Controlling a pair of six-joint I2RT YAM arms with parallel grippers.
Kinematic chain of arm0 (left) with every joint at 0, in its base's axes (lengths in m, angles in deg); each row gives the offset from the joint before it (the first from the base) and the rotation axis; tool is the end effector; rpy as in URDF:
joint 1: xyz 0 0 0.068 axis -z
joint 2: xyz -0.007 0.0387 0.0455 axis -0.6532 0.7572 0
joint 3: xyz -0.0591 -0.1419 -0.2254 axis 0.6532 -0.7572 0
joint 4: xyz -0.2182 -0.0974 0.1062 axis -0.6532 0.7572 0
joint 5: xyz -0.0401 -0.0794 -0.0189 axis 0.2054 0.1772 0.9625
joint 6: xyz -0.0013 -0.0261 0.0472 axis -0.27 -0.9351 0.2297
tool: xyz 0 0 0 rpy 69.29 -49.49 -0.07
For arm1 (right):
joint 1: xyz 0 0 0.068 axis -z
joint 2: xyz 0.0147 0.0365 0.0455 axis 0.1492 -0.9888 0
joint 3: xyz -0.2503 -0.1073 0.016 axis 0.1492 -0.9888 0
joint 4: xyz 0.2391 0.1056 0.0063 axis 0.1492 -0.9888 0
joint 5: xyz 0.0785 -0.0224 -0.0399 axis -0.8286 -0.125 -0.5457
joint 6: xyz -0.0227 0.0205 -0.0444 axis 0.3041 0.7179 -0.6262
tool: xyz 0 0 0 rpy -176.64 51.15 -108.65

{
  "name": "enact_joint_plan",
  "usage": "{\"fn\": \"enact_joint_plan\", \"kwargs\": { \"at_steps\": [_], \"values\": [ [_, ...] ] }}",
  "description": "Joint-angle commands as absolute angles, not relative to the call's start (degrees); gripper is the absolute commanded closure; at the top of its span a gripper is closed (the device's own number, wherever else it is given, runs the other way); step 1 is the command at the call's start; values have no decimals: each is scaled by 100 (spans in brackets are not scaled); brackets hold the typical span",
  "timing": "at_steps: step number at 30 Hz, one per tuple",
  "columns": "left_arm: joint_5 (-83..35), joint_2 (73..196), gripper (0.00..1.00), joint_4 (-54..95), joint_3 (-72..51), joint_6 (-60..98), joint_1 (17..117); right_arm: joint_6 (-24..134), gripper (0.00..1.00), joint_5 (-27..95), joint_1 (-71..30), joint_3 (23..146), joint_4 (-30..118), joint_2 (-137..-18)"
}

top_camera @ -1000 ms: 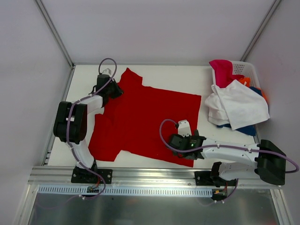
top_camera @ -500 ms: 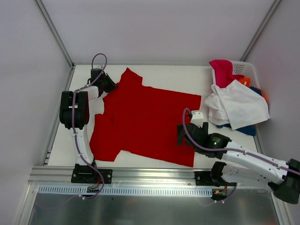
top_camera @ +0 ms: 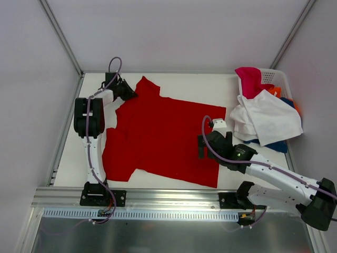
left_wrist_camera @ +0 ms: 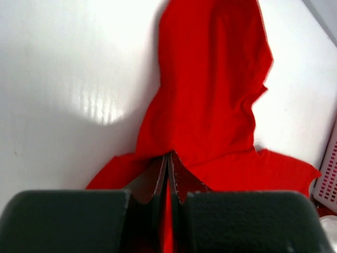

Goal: Fold and stack the t-shirts
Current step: Flatten the tshirt out

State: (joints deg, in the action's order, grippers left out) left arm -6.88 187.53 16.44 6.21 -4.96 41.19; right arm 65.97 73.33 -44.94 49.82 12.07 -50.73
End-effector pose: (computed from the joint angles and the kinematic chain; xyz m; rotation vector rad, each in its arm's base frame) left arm 0.5005 -0.0188 0.1488 -0.4016 2.1727 -0.8269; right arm 0.1283 0.1421 0.2552 -0.4376 2.1831 0.0129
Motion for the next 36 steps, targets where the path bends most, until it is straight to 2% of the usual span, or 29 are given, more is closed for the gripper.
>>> {"fn": "enact_joint_plan", "kwargs": {
  "at_steps": [1,8,19,23,36],
  "values": [
    [-1230,19168,100,3156,1718,-460,4175,6515,1,7241,-4459,5325,1294,-5173],
    [-2094,19643,100,4057,2651,-619,4281,6489,1,7162,-4389,5387,1198,-4681],
    [-2157,20417,100,4708,4154,-741,4211,6498,1,7117,-4319,5642,803,-3793],
    [-2455,20409,100,4717,4261,-830,4114,6454,1,7179,-4319,5721,679,-3688],
    [-2359,21156,100,4665,5509,-830,3130,6603,1,7214,-4301,5326,530,-3758]
  ]
}}
